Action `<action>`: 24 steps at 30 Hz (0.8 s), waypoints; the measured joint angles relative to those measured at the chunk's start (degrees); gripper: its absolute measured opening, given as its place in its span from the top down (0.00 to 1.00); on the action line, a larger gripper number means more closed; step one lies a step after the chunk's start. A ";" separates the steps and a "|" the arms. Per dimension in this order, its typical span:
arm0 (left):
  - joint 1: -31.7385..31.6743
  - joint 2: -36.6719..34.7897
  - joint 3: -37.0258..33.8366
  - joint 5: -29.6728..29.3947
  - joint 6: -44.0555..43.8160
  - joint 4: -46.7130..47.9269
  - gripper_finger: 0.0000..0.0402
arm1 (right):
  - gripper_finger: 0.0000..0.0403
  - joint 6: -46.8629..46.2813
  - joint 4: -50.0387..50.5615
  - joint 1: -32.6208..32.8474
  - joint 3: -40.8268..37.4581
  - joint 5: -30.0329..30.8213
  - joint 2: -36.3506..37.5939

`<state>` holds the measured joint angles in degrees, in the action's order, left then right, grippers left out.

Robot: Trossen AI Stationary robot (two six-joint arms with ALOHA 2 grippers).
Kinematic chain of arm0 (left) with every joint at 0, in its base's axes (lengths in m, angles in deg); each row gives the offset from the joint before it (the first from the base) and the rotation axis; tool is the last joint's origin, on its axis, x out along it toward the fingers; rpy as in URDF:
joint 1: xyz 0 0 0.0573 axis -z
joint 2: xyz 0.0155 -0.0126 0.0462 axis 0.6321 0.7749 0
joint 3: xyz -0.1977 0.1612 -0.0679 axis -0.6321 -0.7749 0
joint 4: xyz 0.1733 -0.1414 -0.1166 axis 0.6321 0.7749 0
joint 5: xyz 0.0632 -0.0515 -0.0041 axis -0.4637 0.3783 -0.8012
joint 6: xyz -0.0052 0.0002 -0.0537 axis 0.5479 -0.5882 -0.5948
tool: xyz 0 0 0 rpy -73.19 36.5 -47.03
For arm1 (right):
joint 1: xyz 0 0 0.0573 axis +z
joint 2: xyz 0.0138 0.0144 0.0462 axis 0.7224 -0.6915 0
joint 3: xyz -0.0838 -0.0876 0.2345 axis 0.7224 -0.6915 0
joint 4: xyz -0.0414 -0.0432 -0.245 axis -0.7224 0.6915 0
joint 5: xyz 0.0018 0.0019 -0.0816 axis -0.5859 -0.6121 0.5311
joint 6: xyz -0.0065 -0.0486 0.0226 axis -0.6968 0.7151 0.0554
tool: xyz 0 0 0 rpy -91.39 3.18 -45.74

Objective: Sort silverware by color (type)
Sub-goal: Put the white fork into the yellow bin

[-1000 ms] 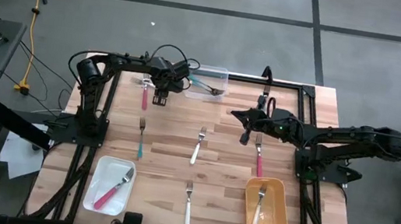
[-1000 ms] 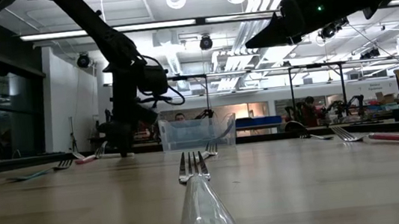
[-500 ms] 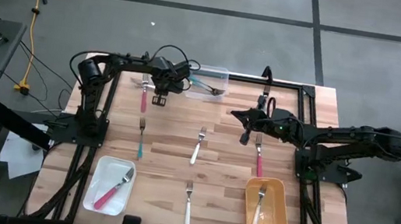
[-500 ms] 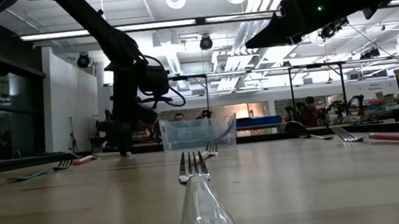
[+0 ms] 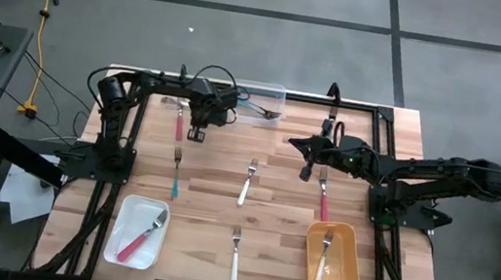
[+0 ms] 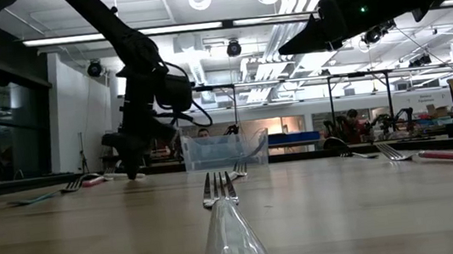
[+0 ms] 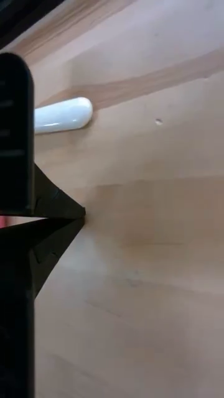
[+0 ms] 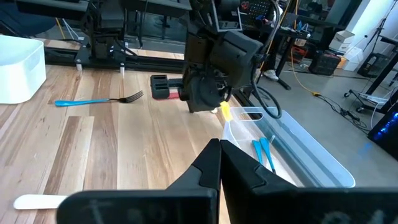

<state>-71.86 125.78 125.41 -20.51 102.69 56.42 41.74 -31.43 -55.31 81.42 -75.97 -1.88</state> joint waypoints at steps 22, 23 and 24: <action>-8.11 -1.79 0.22 -5.46 -0.07 -1.39 0.75 | 1.00 0.00 0.00 0.00 0.00 -0.02 0.00; -8.40 -1.79 0.22 -5.60 0.03 -1.67 0.72 | 1.00 0.00 0.00 0.00 0.00 -0.02 0.00; -8.75 -1.79 0.22 -5.70 0.11 -2.04 0.70 | 1.00 0.00 0.00 0.00 0.00 -0.01 0.00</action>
<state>-80.61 123.99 125.63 -26.21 102.79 54.38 41.74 -31.43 -55.31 81.42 -75.98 -1.88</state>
